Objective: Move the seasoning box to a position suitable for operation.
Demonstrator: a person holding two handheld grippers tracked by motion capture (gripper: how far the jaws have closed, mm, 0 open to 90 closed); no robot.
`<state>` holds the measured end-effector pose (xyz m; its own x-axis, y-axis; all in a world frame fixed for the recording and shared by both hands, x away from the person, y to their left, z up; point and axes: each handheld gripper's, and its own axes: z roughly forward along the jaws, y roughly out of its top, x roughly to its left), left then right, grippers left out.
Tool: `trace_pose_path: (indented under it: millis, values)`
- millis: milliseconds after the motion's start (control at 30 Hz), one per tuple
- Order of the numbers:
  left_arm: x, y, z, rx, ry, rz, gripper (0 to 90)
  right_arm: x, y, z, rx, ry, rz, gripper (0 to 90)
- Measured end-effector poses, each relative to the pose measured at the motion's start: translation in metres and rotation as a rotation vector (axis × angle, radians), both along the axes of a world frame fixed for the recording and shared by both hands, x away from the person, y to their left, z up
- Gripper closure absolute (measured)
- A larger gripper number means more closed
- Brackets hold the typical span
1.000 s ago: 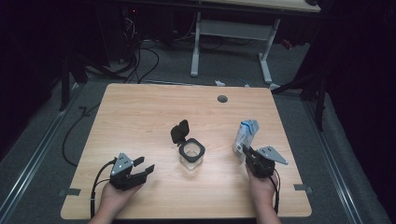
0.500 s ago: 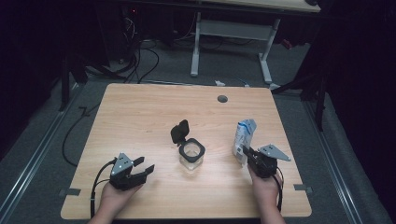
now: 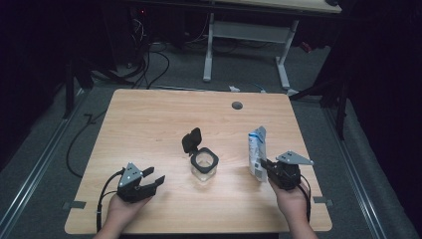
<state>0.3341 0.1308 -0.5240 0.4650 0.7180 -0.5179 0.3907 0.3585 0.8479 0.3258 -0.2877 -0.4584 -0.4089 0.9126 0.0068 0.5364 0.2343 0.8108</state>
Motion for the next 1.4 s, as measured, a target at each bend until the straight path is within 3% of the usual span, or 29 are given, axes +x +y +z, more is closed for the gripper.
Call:
trace_pose_path:
  millis: [167, 733, 1400]
  values:
    - [-0.001, -0.001, 0.000, -0.002, -0.002, -0.007, 43.8, -0.001, -0.002, 0.010, -0.011, 0.079, 0.028, 86.5]
    - [-0.002, -0.004, 0.000, -0.004, -0.008, -0.024, 43.5, 0.002, 0.007, 0.032, -0.131, 0.247, 0.105, 87.4]
    - [-0.002, -0.007, 0.000, -0.020, -0.019, -0.057, 42.5, 0.007, 0.014, 0.043, -0.206, 0.376, 0.134, 89.2]
